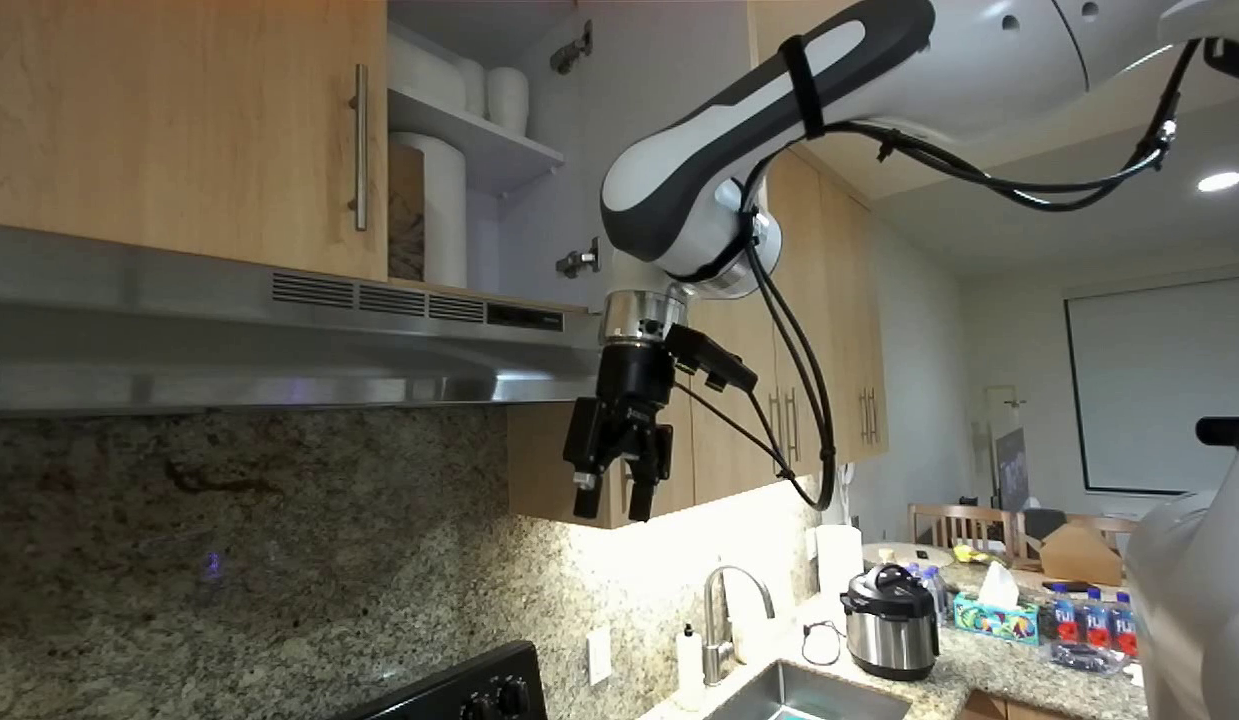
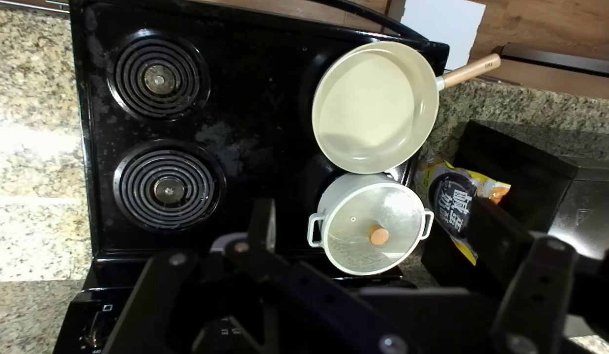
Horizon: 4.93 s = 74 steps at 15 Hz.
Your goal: Open the left door of the cabinet
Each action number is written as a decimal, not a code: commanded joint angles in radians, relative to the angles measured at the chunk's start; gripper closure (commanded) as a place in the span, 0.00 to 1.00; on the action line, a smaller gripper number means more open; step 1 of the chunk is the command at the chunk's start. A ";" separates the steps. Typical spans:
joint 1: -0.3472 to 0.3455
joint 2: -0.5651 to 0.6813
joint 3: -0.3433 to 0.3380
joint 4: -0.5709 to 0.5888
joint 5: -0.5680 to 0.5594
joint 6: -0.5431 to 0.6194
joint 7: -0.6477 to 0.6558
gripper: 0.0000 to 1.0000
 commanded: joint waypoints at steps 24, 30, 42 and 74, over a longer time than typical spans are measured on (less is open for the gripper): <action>-0.027 -0.081 0.299 0.105 -0.218 0.406 0.390 0.00; -0.006 -0.043 0.269 0.190 -0.227 0.577 0.259 0.00; 0.059 0.019 0.195 0.313 -0.190 0.610 0.095 0.00; 0.208 0.442 -0.037 1.004 0.398 0.368 -0.623 0.00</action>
